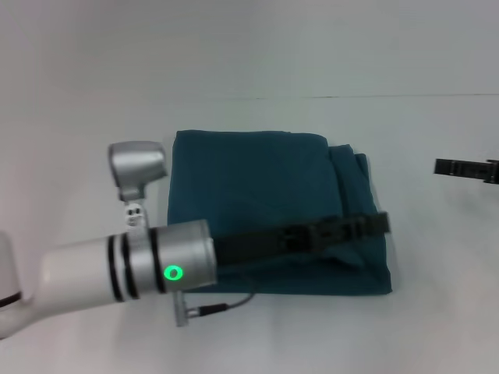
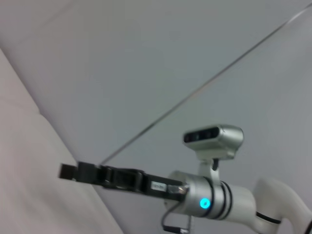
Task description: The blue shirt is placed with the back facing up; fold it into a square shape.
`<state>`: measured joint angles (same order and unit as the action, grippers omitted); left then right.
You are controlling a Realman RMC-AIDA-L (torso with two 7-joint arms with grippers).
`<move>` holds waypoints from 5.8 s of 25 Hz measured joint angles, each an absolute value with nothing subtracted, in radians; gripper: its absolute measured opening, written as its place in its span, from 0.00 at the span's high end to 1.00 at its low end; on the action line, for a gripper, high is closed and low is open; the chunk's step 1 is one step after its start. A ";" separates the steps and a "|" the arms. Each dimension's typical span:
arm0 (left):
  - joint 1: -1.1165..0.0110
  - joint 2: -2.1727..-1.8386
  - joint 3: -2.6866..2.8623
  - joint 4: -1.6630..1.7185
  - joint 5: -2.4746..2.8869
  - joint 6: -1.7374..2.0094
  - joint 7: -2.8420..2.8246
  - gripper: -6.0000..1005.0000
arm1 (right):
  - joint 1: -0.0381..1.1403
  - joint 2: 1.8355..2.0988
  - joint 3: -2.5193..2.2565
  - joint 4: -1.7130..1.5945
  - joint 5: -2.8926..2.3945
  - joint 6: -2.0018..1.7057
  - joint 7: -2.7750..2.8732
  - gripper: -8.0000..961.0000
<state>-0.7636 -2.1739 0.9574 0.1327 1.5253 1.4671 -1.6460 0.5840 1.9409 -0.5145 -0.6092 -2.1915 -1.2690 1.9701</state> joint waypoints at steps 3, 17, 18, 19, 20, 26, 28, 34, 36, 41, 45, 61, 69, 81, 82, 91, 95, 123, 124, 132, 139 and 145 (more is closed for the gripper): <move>-0.710 -2.169 0.958 0.205 1.526 1.468 -1.646 0.52 | 0.595 1.943 -0.520 -0.609 -2.190 -1.292 1.992 0.08; -0.550 -2.159 0.959 0.474 1.682 1.488 -1.487 0.07 | 0.727 1.966 -0.679 -0.516 -2.192 -1.270 2.183 0.09; -0.547 -2.158 0.957 0.491 1.703 1.486 -1.477 0.07 | 0.737 1.971 -0.694 -0.506 -2.192 -1.254 2.196 0.09; -0.543 -2.158 0.953 0.509 1.728 1.483 -1.469 0.07 | 0.747 1.978 -0.705 -0.499 -2.192 -1.239 2.205 0.09; -0.540 -2.157 0.950 0.521 1.748 1.481 -1.465 0.07 | 0.755 1.985 -0.712 -0.492 -2.192 -1.226 2.210 0.09; -0.527 -2.154 0.942 0.590 1.843 1.485 -1.444 0.07 | 0.794 2.015 -0.723 -0.430 -2.192 -1.136 2.220 0.10; -0.526 -2.153 0.934 0.602 1.861 1.484 -1.441 0.07 | 0.798 2.021 -0.724 -0.417 -2.192 -1.110 2.224 0.10; -0.527 -2.148 0.919 0.617 1.886 1.484 -1.437 0.07 | 0.794 2.037 -0.725 -0.412 -2.192 -1.064 2.239 0.10; -0.527 -2.148 0.919 0.620 1.887 1.483 -1.436 0.07 | 0.793 2.042 -0.726 -0.412 -2.190 -1.054 2.239 0.11; -0.527 -2.147 0.919 0.625 1.887 1.477 -1.436 0.07 | 0.800 2.052 -0.726 -0.399 -2.190 -1.030 2.239 0.11; -0.531 -2.145 0.917 0.625 1.888 1.476 -1.439 0.07 | 0.802 2.058 -0.726 -0.396 -2.191 -1.006 2.240 0.11; -0.534 -2.141 0.901 0.624 1.888 1.476 -1.446 0.07 | 0.827 2.078 -0.741 -0.367 -2.191 -0.961 2.234 0.15; -0.530 -2.140 0.894 0.624 1.888 1.478 -1.446 0.07 | 0.839 2.086 -0.761 -0.350 -2.189 -0.906 2.233 0.31; -0.526 -2.140 0.894 0.622 1.888 1.477 -1.446 0.07 | 0.829 2.086 -0.754 -0.352 -2.129 -0.899 2.168 0.77; -0.527 -2.140 0.894 0.622 1.888 1.477 -1.446 0.07 | 0.828 2.086 -0.754 -0.351 -2.114 -0.899 2.153 0.81; -0.526 -2.140 0.873 0.624 1.886 1.489 -1.449 0.07 | 0.806 2.086 -0.759 -0.363 -1.990 -0.952 2.000 0.93; -0.523 -2.141 0.867 0.623 1.882 1.496 -1.450 0.07 | 0.792 2.086 -0.756 -0.388 -1.974 -1.000 1.982 0.93; -0.527 -2.144 0.822 0.626 1.879 1.533 -1.491 0.07 | 0.632 2.077 -0.751 -0.605 -1.905 -1.287 2.110 0.93; -0.527 -2.144 0.821 0.626 1.879 1.533 -1.493 0.07 | 0.627 2.075 -0.752 -0.606 -1.905 -1.289 2.110 0.93; -0.533 -2.148 0.822 0.623 1.879 1.535 -1.511 0.07 | 0.602 2.070 -0.758 -0.595 -1.951 -1.271 2.103 0.93; -0.535 -2.150 0.826 0.619 1.879 1.531 -1.512 0.07 | 0.579 2.071 -0.760 -0.561 -1.986 -1.198 2.093 0.93; -0.536 -2.158 0.827 0.618 1.883 1.527 -1.512 0.07 | 0.575 2.069 -0.757 -0.518 -1.999 -1.135 2.026 0.93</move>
